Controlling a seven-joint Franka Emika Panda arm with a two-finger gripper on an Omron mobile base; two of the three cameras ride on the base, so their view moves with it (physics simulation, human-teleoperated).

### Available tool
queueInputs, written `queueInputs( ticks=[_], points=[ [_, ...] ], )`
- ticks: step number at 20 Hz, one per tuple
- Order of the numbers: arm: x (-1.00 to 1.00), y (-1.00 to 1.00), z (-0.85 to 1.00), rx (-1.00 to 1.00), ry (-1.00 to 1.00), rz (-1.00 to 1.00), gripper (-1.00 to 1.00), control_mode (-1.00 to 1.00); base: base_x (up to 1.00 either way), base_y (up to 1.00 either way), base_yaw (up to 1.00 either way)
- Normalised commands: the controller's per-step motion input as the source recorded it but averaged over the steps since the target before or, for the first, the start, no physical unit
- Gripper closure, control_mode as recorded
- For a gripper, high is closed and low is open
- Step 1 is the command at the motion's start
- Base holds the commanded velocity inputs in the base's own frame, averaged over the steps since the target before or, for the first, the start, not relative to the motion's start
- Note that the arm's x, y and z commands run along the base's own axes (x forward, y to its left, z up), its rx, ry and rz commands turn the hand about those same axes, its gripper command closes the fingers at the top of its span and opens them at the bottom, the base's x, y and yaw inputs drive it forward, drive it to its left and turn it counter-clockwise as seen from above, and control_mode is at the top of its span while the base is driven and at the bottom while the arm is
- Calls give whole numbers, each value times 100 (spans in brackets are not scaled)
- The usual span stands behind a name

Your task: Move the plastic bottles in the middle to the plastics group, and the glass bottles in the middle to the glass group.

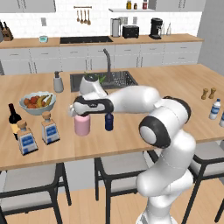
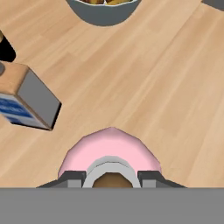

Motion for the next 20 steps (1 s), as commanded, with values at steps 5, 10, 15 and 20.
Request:
queueInputs(
  ticks=[5, 10, 15, 20],
  points=[
    [6, 31, 0, 0, -1, 3, 100, -100, 0, 0, 0],
    [14, 25, 0, 0, -5, 3, 100, -100, 0, 0, 0],
    [15, 3, -15, 0, -2, 0, 100, -100, 0, 0, 0],
    [0, 21, -3, 0, 0, 4, 100, -100, 0, 0, 0]
  ],
)
